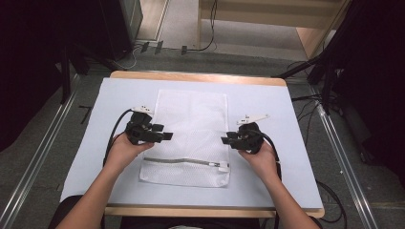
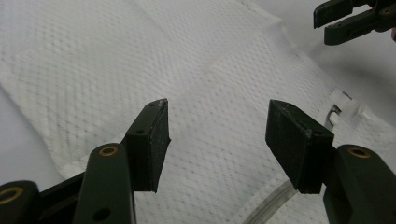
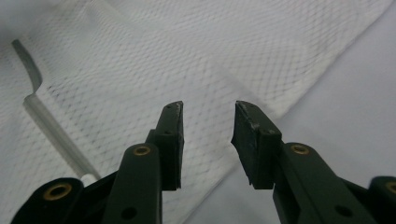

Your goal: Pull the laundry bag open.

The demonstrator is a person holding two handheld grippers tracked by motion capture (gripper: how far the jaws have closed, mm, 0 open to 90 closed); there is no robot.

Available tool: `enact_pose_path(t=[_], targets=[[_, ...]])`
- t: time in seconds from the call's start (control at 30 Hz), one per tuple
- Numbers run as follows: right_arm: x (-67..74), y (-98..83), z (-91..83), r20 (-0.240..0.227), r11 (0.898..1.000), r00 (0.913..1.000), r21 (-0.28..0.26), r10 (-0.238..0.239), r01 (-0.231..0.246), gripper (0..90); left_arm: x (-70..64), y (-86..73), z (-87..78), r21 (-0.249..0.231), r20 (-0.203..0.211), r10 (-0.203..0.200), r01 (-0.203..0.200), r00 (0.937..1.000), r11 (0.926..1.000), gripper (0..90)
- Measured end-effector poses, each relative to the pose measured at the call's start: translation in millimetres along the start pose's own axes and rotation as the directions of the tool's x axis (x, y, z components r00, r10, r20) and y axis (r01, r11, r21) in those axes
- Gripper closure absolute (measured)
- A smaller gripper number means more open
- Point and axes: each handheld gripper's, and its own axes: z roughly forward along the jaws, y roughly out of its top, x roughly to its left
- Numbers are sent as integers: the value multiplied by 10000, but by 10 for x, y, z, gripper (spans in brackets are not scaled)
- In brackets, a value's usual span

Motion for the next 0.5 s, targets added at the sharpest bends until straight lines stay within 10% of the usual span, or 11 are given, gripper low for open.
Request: enact_pose_path(t=[0.5], targets=[[237, -290, -106, -388, 9982, 9984, 417, -422, 438, 756, -324, -7, 137, 54, 476, 669, -672, 9966, 9977, 406]])
